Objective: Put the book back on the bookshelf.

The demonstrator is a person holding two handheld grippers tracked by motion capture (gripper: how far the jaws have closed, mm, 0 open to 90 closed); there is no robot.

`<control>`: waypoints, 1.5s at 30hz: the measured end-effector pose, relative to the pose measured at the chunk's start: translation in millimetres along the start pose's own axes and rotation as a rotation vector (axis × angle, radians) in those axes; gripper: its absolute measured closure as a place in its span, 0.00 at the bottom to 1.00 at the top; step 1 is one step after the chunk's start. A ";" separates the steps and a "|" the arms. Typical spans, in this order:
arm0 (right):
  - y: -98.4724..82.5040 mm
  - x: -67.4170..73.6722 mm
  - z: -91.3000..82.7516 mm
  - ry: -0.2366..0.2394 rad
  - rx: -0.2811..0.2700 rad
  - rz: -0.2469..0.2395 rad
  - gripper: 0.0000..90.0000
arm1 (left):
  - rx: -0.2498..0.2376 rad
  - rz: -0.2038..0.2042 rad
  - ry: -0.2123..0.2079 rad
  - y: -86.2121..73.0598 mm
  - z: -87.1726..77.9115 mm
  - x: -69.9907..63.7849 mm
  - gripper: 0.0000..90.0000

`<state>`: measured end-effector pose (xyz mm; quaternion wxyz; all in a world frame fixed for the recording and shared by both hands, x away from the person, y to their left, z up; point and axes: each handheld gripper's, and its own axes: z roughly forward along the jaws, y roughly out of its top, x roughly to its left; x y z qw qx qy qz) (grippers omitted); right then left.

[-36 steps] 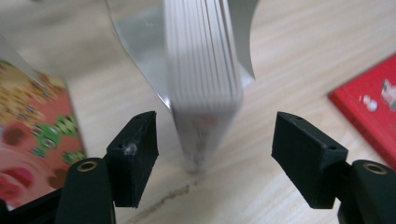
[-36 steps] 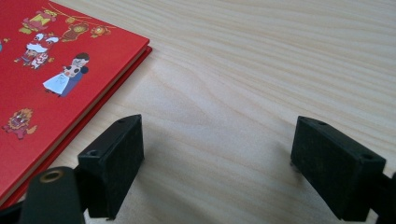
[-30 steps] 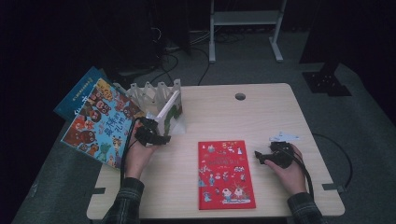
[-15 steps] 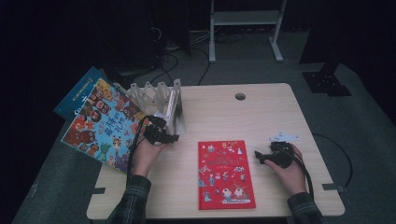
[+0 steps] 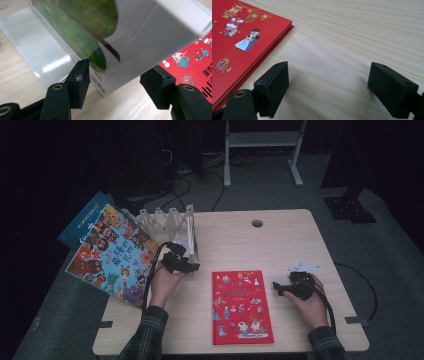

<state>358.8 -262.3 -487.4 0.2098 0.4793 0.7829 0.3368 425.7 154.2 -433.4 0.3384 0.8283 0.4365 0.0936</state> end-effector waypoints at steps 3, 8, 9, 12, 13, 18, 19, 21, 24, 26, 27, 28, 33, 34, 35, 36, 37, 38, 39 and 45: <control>0.0 0.0 0.0 0.000 0.000 0.000 0.18 | 0.009 0.001 0.003 -0.5 1.2 0.8 0.45; 0.0 0.0 0.0 0.000 0.000 0.000 0.18 | 0.018 -0.003 0.002 -1.1 2.0 0.7 0.44; 0.0 0.0 0.0 0.000 0.000 0.000 0.18 | 0.016 0.001 0.002 -1.2 2.1 0.4 0.43; 0.0 0.0 0.0 0.000 0.000 0.000 0.18 | 0.015 0.003 0.002 -1.7 2.2 -0.2 0.42; 0.0 0.0 0.0 0.000 0.000 0.000 0.18 | 0.016 0.003 0.002 -1.9 2.2 0.0 0.42; 0.0 0.0 0.0 0.000 0.000 0.000 0.18 | 0.024 0.011 -0.005 -4.3 0.9 -1.2 0.38; 0.0 0.0 0.0 0.000 0.000 0.000 0.18 | 0.026 0.016 -0.004 -5.0 0.2 -1.8 0.37; 0.0 0.0 0.0 0.000 0.000 0.000 0.18 | 0.031 0.023 -0.004 -6.8 -1.5 -3.4 0.35; 0.0 0.0 -0.1 0.000 0.000 -0.001 0.18 | 0.036 0.035 -0.003 -11.0 -4.7 -5.7 0.32; -0.2 0.0 -0.2 0.000 0.000 -0.001 0.18 | 0.041 0.042 -0.001 -14.6 -7.6 -7.5 0.30; -0.2 -0.1 -0.3 0.000 0.000 -0.001 0.18 | 0.037 0.045 -0.002 -17.1 -9.4 -9.1 0.30; -0.2 -0.1 -0.3 0.000 0.000 -0.001 0.18 | 0.040 0.049 -0.002 -18.4 -10.4 -9.9 0.29; -0.2 0.0 -0.3 0.000 0.000 0.000 0.18 | 0.046 0.075 -0.005 -27.1 -19.2 -17.9 0.28; -0.2 0.0 -0.3 0.000 -0.001 0.000 0.18 | 0.043 0.085 -0.005 -29.8 -21.5 -20.8 0.28; -0.2 0.0 -0.3 0.000 0.000 -0.001 0.18 | 0.041 0.097 -0.004 -31.4 -23.0 -22.5 0.28; -0.2 0.0 -0.3 0.000 -0.001 0.000 0.18 | 0.035 0.107 -0.007 -34.0 -24.6 -25.4 0.28; -0.2 0.0 -0.3 0.000 0.000 0.001 0.18 | 0.036 0.116 -0.009 -36.3 -25.9 -28.3 0.28; -0.2 0.0 -0.3 0.000 0.000 0.001 0.17 | 0.040 0.128 -0.015 -38.4 -27.4 -31.1 0.28; -0.2 0.0 -0.2 0.000 0.001 -0.001 0.17 | 0.041 0.138 -0.018 -40.8 -28.6 -34.2 0.28; -0.6 0.3 -0.6 0.003 0.002 -0.003 0.16 | 0.069 0.207 -0.068 -54.6 -30.7 -50.8 0.28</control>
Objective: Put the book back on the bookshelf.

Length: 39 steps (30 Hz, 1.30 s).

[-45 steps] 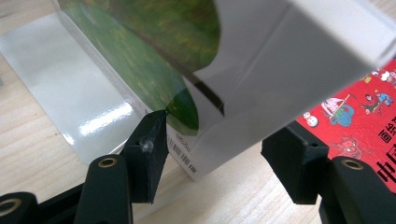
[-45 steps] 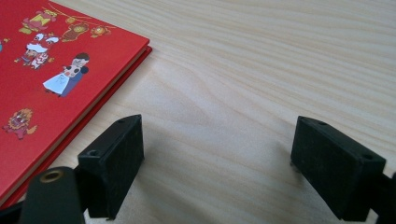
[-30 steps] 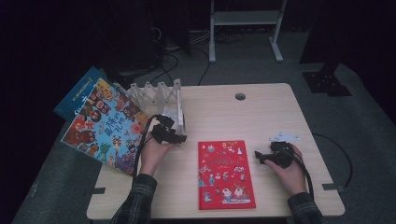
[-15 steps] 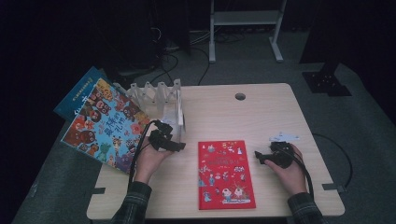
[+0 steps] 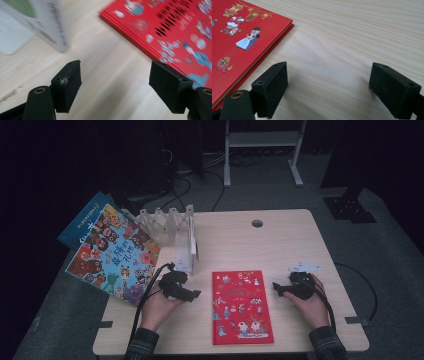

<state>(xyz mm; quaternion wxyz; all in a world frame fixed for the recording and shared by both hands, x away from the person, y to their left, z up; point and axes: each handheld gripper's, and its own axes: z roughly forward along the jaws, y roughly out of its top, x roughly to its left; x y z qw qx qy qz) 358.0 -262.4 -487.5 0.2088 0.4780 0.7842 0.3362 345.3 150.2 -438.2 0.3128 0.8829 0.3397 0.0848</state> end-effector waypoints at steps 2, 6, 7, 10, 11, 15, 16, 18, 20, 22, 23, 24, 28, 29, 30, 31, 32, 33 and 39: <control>-0.2 0.2 -0.3 0.002 0.000 -0.002 0.16 | 0.007 0.015 -0.011 -3.4 0.1 -5.4 0.28; -0.7 0.5 -0.7 0.000 -0.001 0.000 0.16 | 0.017 0.053 -0.011 -12.6 2.9 -17.9 0.27; -0.8 0.4 -0.8 0.002 0.000 -0.001 0.16 | 0.029 0.060 -0.010 -16.3 4.4 -21.4 0.27; -0.3 0.1 -2.4 0.005 0.012 -0.003 0.19 | 0.048 0.086 -0.015 -23.6 8.0 -30.0 0.24; 0.5 -0.1 -3.6 0.005 0.022 -0.008 0.22 | 0.057 0.096 -0.010 -25.0 8.8 -32.8 0.23; 2.1 0.7 -8.9 0.017 0.029 -0.007 0.27 | 0.047 0.108 -0.014 -27.4 9.8 -38.3 0.18; 2.4 1.4 -10.9 0.025 0.027 -0.008 0.28 | 0.052 0.113 -0.016 -27.3 11.0 -39.4 0.16; 2.6 3.8 -14.7 0.041 0.024 -0.015 0.28 | 0.060 0.128 -0.018 -26.3 14.1 -42.6 0.13; 2.0 6.9 -17.9 0.056 0.024 -0.022 0.28 | 0.070 0.139 -0.030 -25.4 17.4 -46.3 0.10; 1.0 10.1 -20.1 0.072 0.030 -0.025 0.28 | 0.081 0.156 -0.035 -24.5 20.4 -50.3 0.10; 0.5 11.8 -21.1 0.082 0.031 -0.028 0.28 | 0.087 0.162 -0.036 -24.1 22.0 -52.1 0.10; 0.2 13.4 -22.3 0.088 0.033 -0.030 0.28 | 0.093 0.170 -0.037 -23.6 23.4 -53.5 0.09; -0.8 17.6 -26.7 0.118 0.029 -0.027 0.28 | 0.103 0.192 -0.045 -21.3 27.9 -60.8 0.09; -1.0 18.2 -27.5 0.126 0.030 -0.025 0.28 | 0.104 0.196 -0.047 -20.9 29.7 -63.2 0.09; -1.2 19.3 -28.5 0.134 0.029 -0.022 0.28 | 0.100 0.198 -0.043 -20.5 30.3 -65.0 0.09; -1.1 20.8 -29.4 0.143 0.026 -0.022 0.28 | 0.101 0.201 -0.044 -19.8 30.4 -65.7 0.09; -0.6 22.6 -30.2 0.149 0.024 -0.025 0.28 | 0.101 0.205 -0.043 -19.3 30.4 -66.1 0.09; 0.1 24.6 -31.1 0.154 0.022 -0.028 0.28 | 0.099 0.205 -0.043 -19.1 30.5 -66.3 0.09; 3.9 37.9 -29.0 0.207 0.020 -0.048 0.28 | 0.085 0.203 -0.068 -17.6 34.5 -71.8 0.09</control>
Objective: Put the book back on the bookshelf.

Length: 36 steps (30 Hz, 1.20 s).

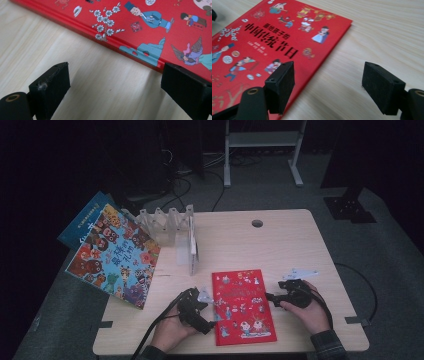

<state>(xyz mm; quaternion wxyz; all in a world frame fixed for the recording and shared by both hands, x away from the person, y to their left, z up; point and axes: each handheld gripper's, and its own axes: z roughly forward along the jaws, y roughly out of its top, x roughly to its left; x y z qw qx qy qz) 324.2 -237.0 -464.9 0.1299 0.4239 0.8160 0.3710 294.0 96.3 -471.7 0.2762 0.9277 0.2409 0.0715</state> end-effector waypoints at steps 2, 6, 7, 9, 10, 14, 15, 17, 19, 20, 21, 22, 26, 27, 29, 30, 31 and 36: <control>1.2 3.0 2.1 0.009 0.005 -0.004 0.28 | -0.007 -0.005 -0.010 2.1 2.8 -2.8 0.08; 2.5 5.0 6.0 0.024 0.011 -0.015 0.28 | -0.016 -0.030 -0.023 7.6 10.7 -6.7 0.03; 2.7 5.2 7.0 0.025 0.013 -0.015 0.28 | -0.026 -0.029 -0.025 9.1 12.3 -7.6 0.02; 3.2 4.7 9.4 0.029 0.018 -0.021 0.28 | -0.035 -0.030 -0.025 12.5 15.4 -9.5 0.02; 3.5 4.3 10.4 0.030 0.023 -0.020 0.28 | -0.037 -0.029 -0.023 14.3 17.1 -10.2 0.01; 4.1 1.5 13.6 0.050 0.032 -0.012 0.32 | -0.061 -0.025 -0.022 18.5 22.3 -13.3 0.00; 4.2 0.6 14.4 0.055 0.034 -0.010 0.33 | -0.067 -0.025 -0.023 18.8 22.9 -13.8 0.00; 4.2 -1.3 16.3 0.069 0.041 -0.002 0.34 | -0.069 -0.023 -0.023 18.6 22.9 -13.6 0.00; 4.3 -2.0 18.7 0.090 0.045 0.006 0.37 | -0.066 -0.015 -0.015 17.7 22.7 -13.9 0.00; 4.7 -1.4 20.1 0.096 0.048 0.008 0.36 | -0.060 -0.014 -0.007 17.2 22.3 -13.9 0.00; 5.5 -0.1 21.7 0.091 0.054 0.005 0.35 | -0.053 -0.010 0.001 16.5 21.9 -13.5 0.00; 6.6 0.2 22.5 0.090 0.058 0.000 0.36 | -0.052 -0.011 0.002 15.4 21.1 -12.9 0.00; 10.0 2.5 26.9 0.115 0.057 -0.001 0.39 | -0.041 -0.025 0.012 9.8 16.8 -8.5 0.00; 10.8 3.8 28.3 0.121 0.057 -0.004 0.39 | -0.040 -0.030 0.015 8.3 15.8 -7.7 0.00; 12.4 7.4 30.7 0.130 0.060 -0.010 0.39 | -0.047 -0.027 0.015 4.9 14.2 -6.4 0.00; 13.2 9.4 32.1 0.139 0.062 -0.013 0.39 | -0.054 -0.028 0.012 3.5 13.9 -6.0 0.00; 13.6 10.6 32.9 0.142 0.064 -0.014 0.39 | -0.058 -0.027 0.012 2.8 13.7 -5.8 0.00; 14.0 8.5 32.8 0.151 0.062 0.002 0.44 | -0.099 -0.017 0.006 -0.8 14.7 -4.8 0.00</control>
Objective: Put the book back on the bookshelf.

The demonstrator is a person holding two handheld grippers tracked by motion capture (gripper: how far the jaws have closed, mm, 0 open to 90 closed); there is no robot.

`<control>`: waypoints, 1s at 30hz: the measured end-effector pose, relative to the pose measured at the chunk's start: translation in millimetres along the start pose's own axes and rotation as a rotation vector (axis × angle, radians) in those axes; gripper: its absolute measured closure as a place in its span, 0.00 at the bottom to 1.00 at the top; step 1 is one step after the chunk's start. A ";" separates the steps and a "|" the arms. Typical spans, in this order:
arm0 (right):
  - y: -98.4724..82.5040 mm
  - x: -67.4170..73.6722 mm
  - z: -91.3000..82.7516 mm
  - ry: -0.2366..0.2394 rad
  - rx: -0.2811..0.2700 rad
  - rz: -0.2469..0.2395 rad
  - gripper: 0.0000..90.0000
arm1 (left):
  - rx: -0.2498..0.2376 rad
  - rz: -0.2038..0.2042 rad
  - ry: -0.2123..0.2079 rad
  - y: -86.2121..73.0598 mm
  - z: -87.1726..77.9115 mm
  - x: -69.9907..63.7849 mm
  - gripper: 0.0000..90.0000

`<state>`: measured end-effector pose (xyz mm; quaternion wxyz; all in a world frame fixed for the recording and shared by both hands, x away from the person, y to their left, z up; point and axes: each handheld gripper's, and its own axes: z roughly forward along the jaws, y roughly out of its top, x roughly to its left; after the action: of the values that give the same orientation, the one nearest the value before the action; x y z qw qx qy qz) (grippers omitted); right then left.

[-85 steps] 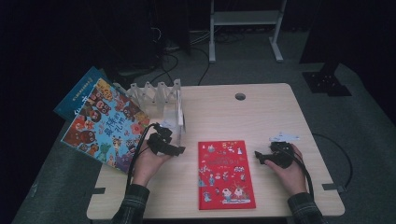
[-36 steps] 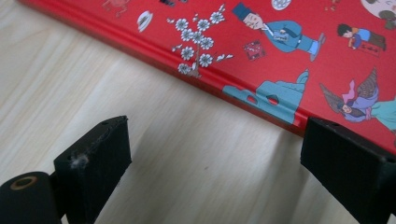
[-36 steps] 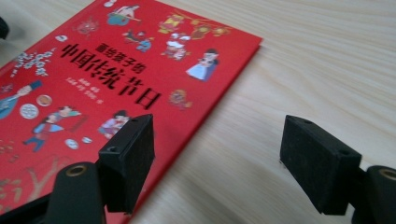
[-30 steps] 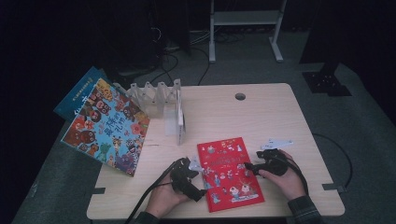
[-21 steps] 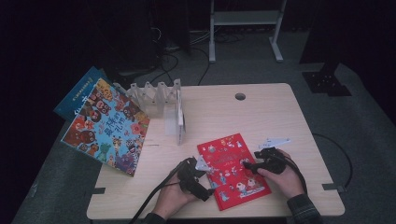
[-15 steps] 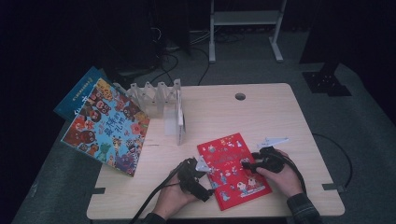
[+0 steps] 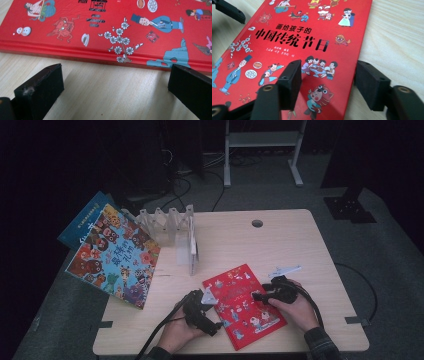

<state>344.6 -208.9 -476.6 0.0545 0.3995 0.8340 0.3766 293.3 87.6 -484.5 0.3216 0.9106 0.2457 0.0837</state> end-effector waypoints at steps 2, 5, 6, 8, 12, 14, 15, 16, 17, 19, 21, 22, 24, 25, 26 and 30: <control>-0.4 -3.2 -1.3 0.008 -0.003 0.021 0.49 | -0.018 0.008 -0.004 -1.6 0.3 0.5 0.00; -1.7 -8.4 -2.5 0.022 -0.016 0.055 0.55 | -0.031 0.013 -0.009 -2.5 0.8 0.8 0.00; -2.0 -9.8 -2.8 0.027 -0.018 0.073 0.57 | -0.035 0.015 -0.010 -2.8 0.9 1.0 0.00; -2.3 -11.8 -3.3 0.033 -0.022 0.088 0.60 | -0.040 0.017 -0.012 -3.1 1.2 1.2 0.00; -2.0 -18.1 -4.3 0.061 -0.021 0.125 0.67 | -0.051 0.007 -0.022 -2.9 1.7 2.1 0.00; -1.9 -20.4 -4.2 0.073 -0.022 0.129 0.68 | -0.051 0.009 -0.024 -2.8 1.7 2.2 0.00; -1.9 -20.0 -4.3 0.071 -0.022 0.125 0.68 | -0.051 0.009 -0.024 -2.9 1.7 2.3 0.00; -1.6 -19.4 -4.9 0.068 -0.021 0.120 0.69 | -0.052 0.012 -0.025 -3.1 1.7 2.3 0.00; -1.3 -19.3 -6.0 0.068 -0.025 0.120 0.70 | -0.052 0.013 -0.026 -3.1 1.6 2.3 0.00; -0.3 -20.7 -11.2 0.092 -0.063 0.134 0.74 | -0.053 0.016 -0.028 -3.4 1.4 2.3 0.00; 1.9 -21.8 -17.3 0.117 -0.086 0.139 0.75 | -0.054 0.016 -0.028 -3.6 1.5 2.2 0.00; 2.8 -21.2 -19.4 0.124 -0.094 0.136 0.75 | -0.053 0.017 -0.028 -3.5 1.4 2.3 0.00; 3.0 -22.0 -22.2 0.145 -0.094 0.142 0.74 | -0.053 0.016 -0.028 -3.5 1.4 2.2 0.00; 3.2 -22.7 -23.2 0.155 -0.083 0.146 0.74 | -0.052 0.017 -0.028 -3.4 1.3 2.3 0.00; 3.6 -23.0 -24.4 0.163 -0.077 0.144 0.74 | -0.052 0.017 -0.028 -3.5 1.4 2.3 0.00; 7.5 -24.8 -30.6 0.222 -0.061 0.144 0.73 | -0.052 0.018 -0.028 -3.4 1.3 2.4 0.00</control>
<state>354.1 -241.3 -455.1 -0.0531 0.4125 0.7922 0.4466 294.4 90.3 -487.7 0.3477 0.9053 0.2306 0.0801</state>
